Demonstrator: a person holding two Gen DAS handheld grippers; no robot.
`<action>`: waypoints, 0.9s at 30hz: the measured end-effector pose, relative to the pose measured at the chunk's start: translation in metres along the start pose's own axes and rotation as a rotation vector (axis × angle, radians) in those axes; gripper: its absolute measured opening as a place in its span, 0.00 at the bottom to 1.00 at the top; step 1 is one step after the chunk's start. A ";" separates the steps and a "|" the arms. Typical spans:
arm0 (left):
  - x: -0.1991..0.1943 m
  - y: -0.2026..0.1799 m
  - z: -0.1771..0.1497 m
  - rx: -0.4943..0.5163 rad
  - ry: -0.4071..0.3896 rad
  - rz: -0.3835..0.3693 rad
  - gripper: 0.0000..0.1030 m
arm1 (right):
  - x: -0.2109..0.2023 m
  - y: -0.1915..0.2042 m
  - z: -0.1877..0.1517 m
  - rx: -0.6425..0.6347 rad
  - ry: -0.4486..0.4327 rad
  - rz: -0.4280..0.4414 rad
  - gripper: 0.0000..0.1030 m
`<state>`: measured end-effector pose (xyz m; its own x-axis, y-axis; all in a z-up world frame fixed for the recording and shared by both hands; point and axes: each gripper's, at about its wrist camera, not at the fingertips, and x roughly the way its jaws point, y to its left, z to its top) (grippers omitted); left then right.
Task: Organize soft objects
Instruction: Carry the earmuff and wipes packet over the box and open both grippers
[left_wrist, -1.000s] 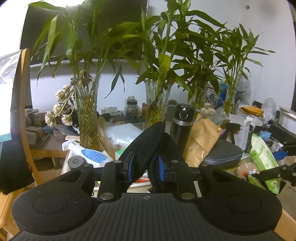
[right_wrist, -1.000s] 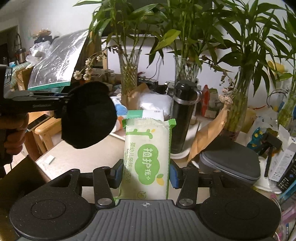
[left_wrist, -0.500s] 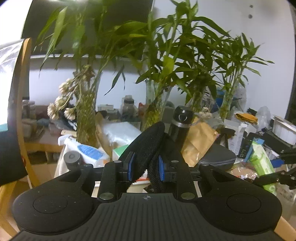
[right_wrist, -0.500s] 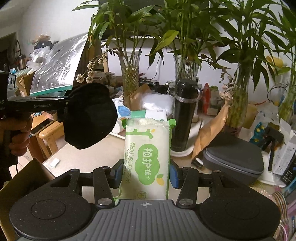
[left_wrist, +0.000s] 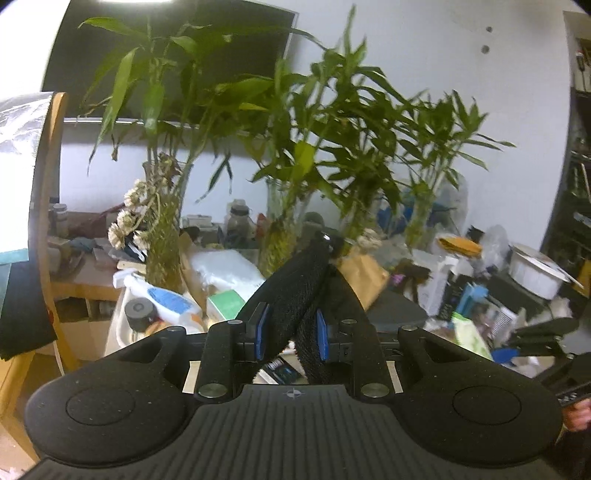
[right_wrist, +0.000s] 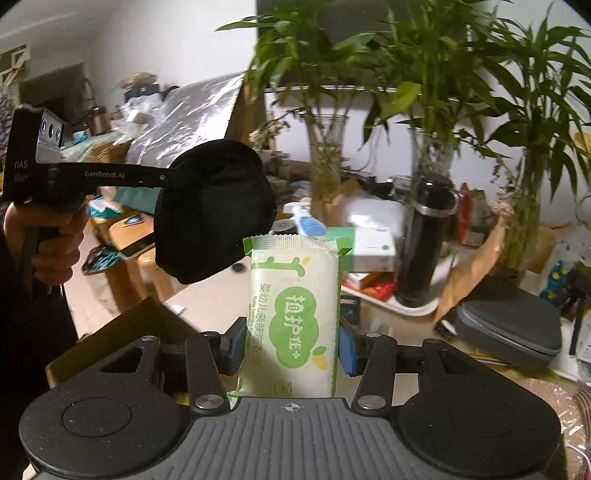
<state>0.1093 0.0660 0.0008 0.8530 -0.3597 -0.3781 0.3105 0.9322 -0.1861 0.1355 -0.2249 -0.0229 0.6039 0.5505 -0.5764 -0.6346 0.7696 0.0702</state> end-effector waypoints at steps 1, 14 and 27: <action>-0.003 -0.003 -0.001 0.006 0.011 -0.007 0.25 | -0.002 0.003 -0.002 -0.008 0.002 0.004 0.50; -0.033 -0.050 -0.023 0.131 0.125 -0.105 0.25 | -0.028 0.013 -0.024 -0.015 0.003 -0.023 0.50; -0.027 -0.079 -0.032 0.359 0.365 -0.179 0.58 | -0.037 0.018 -0.029 -0.011 -0.013 -0.036 0.50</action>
<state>0.0484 0.0004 -0.0029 0.5922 -0.4459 -0.6712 0.6163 0.7873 0.0208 0.0874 -0.2413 -0.0241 0.6329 0.5265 -0.5677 -0.6174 0.7856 0.0404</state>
